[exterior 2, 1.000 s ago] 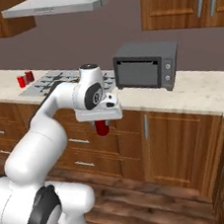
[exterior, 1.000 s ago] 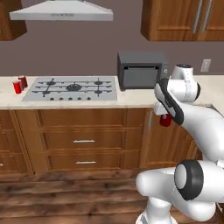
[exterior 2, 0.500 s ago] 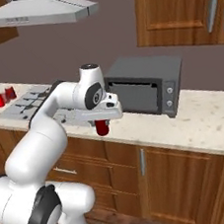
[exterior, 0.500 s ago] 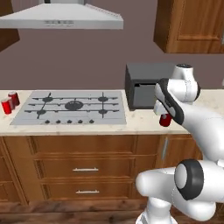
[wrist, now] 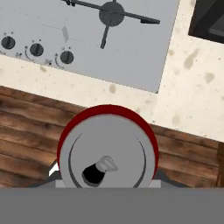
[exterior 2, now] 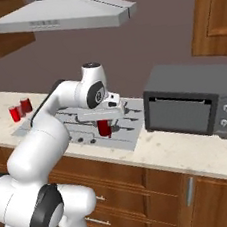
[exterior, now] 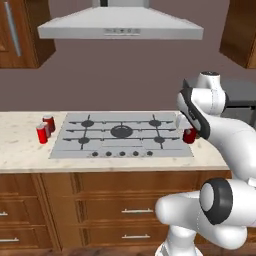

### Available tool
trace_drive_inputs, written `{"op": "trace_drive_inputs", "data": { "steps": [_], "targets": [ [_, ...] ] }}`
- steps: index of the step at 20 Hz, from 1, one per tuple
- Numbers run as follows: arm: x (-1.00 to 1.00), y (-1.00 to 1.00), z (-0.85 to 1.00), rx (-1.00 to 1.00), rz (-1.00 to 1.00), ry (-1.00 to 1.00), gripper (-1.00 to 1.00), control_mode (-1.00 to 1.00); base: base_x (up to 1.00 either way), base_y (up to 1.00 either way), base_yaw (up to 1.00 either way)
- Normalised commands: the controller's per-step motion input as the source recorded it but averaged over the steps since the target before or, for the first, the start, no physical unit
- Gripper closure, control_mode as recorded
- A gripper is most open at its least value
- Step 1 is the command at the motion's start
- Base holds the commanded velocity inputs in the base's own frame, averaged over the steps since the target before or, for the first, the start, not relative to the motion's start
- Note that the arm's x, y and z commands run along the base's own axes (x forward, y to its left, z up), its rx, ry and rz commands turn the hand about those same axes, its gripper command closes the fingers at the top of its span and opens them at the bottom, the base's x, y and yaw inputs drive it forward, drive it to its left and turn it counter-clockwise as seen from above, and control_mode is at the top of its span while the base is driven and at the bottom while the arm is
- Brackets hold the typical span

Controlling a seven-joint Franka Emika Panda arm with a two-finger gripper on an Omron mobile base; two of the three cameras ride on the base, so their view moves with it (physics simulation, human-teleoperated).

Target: Four empty soda cans are scattered around the kitchen. Gather all the cans and cluster them next to the stove for recycling.

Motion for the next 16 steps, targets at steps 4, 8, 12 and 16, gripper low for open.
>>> {"op": "trace_drive_inputs", "data": {
  "steps": [4,8,12,16],
  "targets": [
    [0.0,0.0,0.0,0.0,0.0,0.0,1.0,1.0,0.01,1.0,0.0],
    [0.0,0.0,0.0,0.0,0.0,0.0,1.0,1.0,0.01,0.99,0.0],
    [0.0,0.0,0.0,0.0,0.0,0.0,1.0,1.0,0.04,0.84,-0.01],
    [0.0,0.0,0.0,0.0,0.0,0.0,1.0,1.0,0.09,0.72,-0.01]
  ]
}}
